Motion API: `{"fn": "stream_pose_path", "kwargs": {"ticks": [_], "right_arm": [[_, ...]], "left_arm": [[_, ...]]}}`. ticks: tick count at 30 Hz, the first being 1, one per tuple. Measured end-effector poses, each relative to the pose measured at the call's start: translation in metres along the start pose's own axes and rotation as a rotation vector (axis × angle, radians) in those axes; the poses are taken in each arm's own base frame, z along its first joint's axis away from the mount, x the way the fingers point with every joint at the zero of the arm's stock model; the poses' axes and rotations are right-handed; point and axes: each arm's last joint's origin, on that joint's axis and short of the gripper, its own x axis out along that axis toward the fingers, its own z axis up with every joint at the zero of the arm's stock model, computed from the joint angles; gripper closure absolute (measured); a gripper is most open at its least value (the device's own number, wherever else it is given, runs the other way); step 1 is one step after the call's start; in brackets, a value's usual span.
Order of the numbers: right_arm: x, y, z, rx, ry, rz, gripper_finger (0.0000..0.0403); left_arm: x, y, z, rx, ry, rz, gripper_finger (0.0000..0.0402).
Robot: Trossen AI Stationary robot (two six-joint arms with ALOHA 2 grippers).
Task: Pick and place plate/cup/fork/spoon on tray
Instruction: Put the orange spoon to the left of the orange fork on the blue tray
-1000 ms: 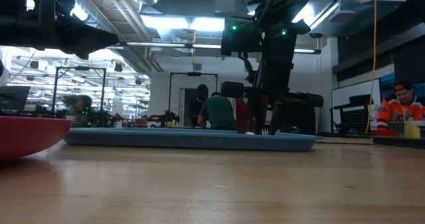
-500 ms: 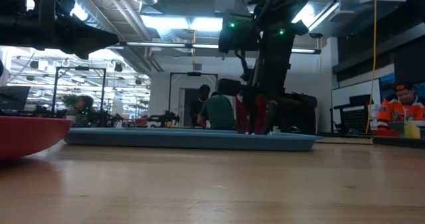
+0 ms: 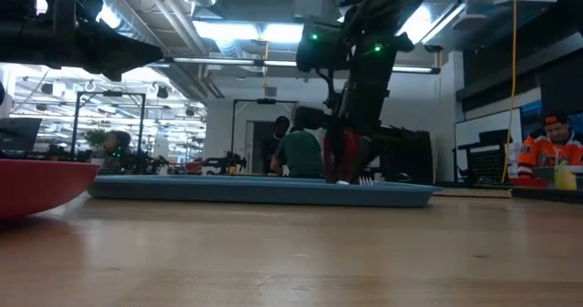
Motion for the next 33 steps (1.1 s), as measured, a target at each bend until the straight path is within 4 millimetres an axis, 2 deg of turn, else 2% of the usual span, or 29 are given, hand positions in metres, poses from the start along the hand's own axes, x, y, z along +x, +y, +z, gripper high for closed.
{"fn": "stream_pose_path", "kwargs": {"ticks": [6,16,33], "right_arm": [[0.003,0.002,0.010,-0.039,0.000,0.038,0.0279],[0.016,0.002,0.004,-0.049,0.071,0.025,0.0279],[0.018,-0.002,0.007,-0.047,0.042,-0.012,0.0279]], "left_arm": [[0.000,0.000,0.000,0.000,0.000,0.000,0.0347],[0.000,0.000,0.000,0.000,0.000,0.000,0.0347],[0.000,0.000,0.000,0.000,0.000,0.000,0.0347]]}}
